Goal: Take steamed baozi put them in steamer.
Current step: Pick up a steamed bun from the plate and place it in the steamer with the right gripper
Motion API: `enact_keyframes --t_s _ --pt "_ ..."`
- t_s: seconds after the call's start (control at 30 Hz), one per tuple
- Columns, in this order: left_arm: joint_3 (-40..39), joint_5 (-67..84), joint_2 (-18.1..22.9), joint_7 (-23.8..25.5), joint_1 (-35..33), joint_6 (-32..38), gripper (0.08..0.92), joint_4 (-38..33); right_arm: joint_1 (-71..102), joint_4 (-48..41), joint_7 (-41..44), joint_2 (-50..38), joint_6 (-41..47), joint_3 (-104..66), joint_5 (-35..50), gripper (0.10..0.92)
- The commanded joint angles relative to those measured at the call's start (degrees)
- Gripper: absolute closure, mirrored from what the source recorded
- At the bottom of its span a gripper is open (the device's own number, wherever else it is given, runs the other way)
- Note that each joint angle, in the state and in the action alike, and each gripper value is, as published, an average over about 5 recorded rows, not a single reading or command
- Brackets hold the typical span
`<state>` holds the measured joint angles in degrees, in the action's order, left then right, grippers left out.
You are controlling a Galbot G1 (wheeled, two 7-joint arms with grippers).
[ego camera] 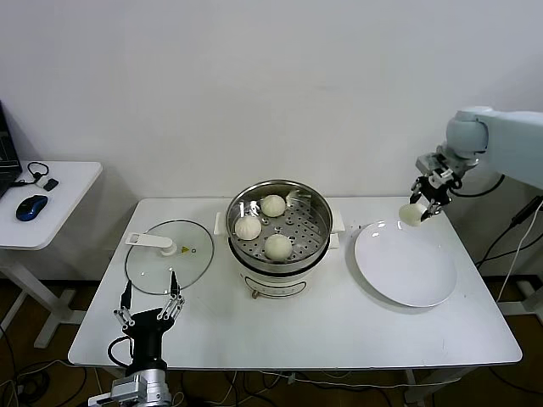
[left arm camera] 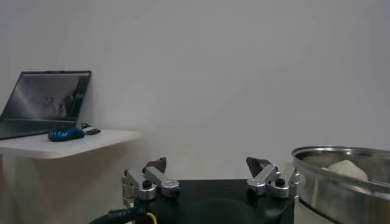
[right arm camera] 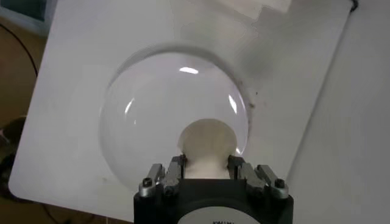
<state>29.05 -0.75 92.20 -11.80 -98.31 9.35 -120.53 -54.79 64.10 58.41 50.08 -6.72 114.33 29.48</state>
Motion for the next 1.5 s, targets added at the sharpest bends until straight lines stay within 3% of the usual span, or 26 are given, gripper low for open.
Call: enact_keyframes --t_s 0.03,0.27,0.63,1.5 --pt "-0.2 0.8 2.8 0.2 0.1 -0.4 0.177 -0.2 -17.2 18.5 -4.2 4.6 8.9 10.1 13.9 0.533" --pt "-0.1 1.6 2.4 0.4 0.5 -1.0 0.177 -0.6 -16.0 19.9 -7.9 10.8 15.3 6.0 20.2 0.533" --pt "0.6 2.5 1.7 0.4 0.6 -1.0 0.177 -0.9 -5.8 13.1 -11.3 18.2 19.6 -1.7 21.1 0.525" --pt "2.8 3.4 1.7 0.3 0.7 -0.5 0.177 -0.2 10.8 3.6 -14.4 18.9 20.2 -8.3 15.6 0.508"
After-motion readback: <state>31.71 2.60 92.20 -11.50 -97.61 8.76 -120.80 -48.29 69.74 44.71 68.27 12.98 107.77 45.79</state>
